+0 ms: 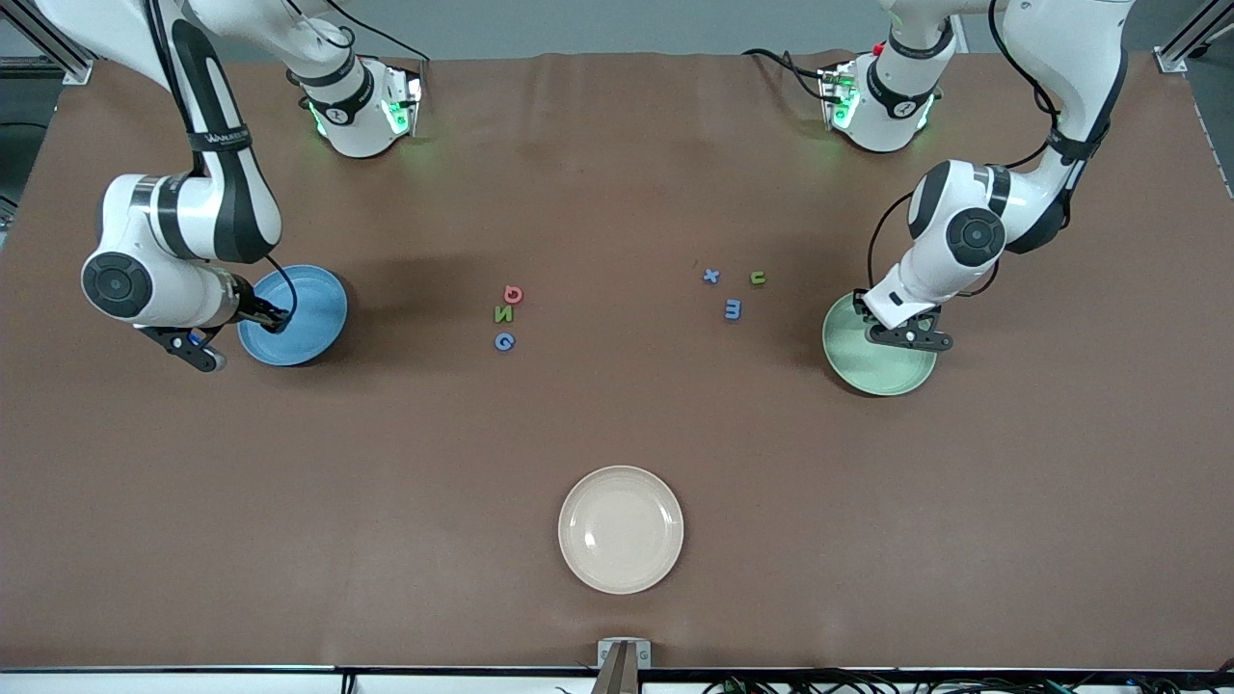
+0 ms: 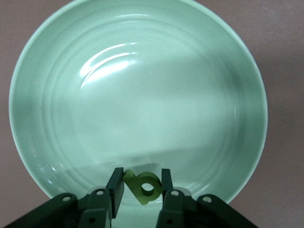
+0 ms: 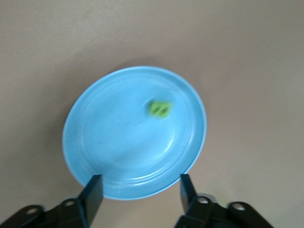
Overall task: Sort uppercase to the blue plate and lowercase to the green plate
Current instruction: 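Place the n on the green plate while the right gripper places B, then grasp the blue m with the left gripper while the right gripper grasps C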
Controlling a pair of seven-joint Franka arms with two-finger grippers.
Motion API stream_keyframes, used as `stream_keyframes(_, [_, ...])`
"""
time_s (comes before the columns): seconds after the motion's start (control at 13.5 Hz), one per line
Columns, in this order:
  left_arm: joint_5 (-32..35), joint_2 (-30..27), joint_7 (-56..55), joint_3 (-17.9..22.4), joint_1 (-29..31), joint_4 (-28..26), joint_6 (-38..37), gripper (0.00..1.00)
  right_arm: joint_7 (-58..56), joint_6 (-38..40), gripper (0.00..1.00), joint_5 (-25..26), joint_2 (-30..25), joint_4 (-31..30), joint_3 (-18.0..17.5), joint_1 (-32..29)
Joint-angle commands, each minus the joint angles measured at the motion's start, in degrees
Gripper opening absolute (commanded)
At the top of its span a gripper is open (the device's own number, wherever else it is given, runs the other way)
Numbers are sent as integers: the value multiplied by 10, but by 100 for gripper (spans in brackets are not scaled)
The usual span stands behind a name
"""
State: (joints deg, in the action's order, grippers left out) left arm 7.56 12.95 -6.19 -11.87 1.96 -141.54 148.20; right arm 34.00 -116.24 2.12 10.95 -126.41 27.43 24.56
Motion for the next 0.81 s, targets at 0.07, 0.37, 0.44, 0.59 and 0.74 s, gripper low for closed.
stream_keyframes(0.07, [8, -14, 3, -6, -3, 1, 6, 82, 80, -11, 100, -84, -9, -3, -5, 50])
stream_keyframes(0.37, [7, -28, -41, -67, -3, 23, 2, 93, 251, -104, 100, -100, 5, 0, -6, 181])
stream_keyframes(0.44, [7, -22, -89, -95, -3, 31, -1, 93, 270, -133, 100, -104, 19, 1, -7, 207])
stream_keyframes(0.59, [7, -7, -172, -137, -8, 49, -2, 93, 295, -182, 100, -149, 47, 10, -7, 249])
stream_keyframes(0.74, [6, 16, -253, -156, -35, 70, -2, 93, 299, -217, 100, -212, 78, 20, -7, 279])
